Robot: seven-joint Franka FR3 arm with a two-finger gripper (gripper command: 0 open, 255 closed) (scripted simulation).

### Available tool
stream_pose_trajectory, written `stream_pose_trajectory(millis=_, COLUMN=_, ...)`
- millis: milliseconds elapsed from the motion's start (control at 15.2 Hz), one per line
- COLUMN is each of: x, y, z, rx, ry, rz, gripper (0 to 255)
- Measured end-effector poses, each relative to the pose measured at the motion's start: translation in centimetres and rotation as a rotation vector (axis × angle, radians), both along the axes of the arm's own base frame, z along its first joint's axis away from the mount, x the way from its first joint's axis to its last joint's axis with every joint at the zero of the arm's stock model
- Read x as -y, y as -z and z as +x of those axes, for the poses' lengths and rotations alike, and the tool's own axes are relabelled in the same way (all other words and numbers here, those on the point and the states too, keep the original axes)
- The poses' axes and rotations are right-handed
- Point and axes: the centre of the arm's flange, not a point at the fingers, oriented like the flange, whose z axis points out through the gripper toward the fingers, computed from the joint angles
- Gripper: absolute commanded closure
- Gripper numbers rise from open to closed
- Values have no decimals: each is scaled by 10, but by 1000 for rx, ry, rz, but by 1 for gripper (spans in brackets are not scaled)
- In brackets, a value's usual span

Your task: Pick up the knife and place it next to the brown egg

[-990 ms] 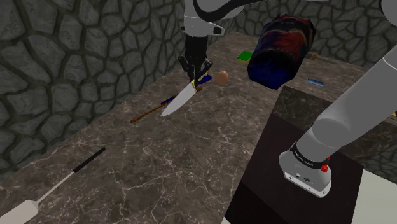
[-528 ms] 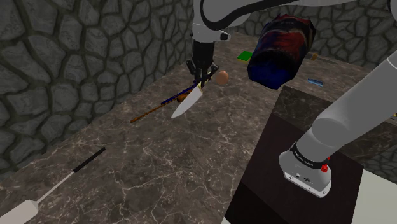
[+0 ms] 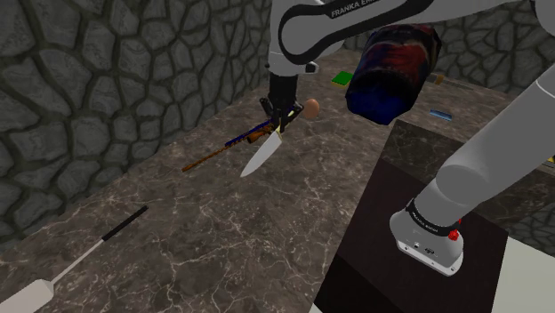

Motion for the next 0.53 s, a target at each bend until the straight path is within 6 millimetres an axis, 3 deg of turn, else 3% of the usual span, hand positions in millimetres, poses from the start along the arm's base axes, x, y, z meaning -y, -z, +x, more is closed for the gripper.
stream_pose_trajectory(millis=528, x=2, y=43, z=1, rx=0, ry=0, rz=0, gripper=255)
